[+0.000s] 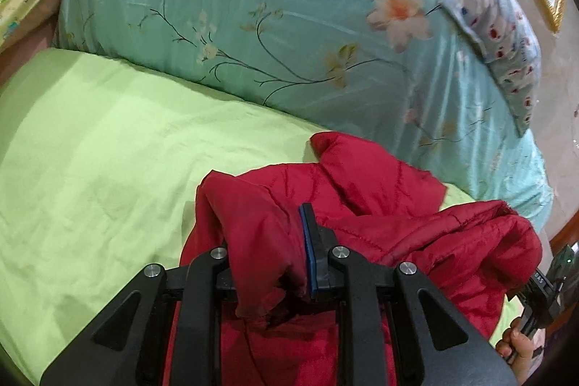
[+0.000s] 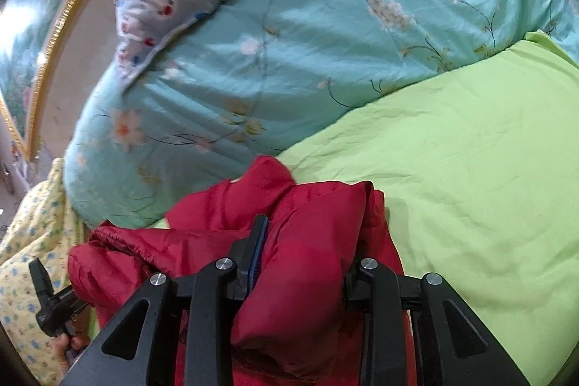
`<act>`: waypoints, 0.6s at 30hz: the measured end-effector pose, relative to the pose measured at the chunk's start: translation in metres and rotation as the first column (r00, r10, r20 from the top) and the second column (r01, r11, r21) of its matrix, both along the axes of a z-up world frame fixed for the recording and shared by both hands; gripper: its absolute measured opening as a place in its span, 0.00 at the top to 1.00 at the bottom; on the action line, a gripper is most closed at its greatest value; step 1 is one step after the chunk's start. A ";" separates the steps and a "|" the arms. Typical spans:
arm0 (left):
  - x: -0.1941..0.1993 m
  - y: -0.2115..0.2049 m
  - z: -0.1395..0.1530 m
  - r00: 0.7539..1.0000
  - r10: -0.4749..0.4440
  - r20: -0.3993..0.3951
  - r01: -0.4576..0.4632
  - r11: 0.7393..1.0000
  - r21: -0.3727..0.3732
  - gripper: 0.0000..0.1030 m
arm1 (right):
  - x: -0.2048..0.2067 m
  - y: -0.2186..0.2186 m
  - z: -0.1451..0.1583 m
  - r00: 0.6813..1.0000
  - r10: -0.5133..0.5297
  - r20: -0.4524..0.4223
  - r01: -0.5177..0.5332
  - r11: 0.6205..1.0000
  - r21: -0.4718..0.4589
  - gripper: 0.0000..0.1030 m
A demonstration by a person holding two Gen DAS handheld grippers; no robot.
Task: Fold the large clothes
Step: 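Carry the held hem over the jacket body toward the collar with both grippers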
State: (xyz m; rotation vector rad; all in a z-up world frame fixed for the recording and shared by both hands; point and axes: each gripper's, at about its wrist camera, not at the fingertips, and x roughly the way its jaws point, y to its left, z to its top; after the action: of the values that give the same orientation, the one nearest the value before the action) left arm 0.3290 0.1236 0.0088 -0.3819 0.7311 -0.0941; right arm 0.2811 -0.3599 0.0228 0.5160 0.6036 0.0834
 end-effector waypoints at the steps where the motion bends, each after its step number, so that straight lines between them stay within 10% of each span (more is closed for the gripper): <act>1: 0.004 -0.001 -0.003 1.000 0.001 -0.001 -0.001 1.000 0.008 0.80 | 0.007 0.001 -0.004 1.000 -0.007 -0.007 0.007 1.000 -0.008 0.70; 18: 0.076 -0.006 -0.044 0.997 0.046 -0.069 -0.044 0.999 0.024 0.75 | 0.085 0.001 -0.036 0.997 -0.051 -0.059 0.050 0.999 -0.019 0.68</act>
State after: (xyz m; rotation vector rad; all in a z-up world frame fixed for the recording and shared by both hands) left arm 0.4051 0.1179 -0.0349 -0.3811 0.7911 -0.0301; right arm 0.3658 -0.3592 -0.0129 0.5181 0.6480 0.0148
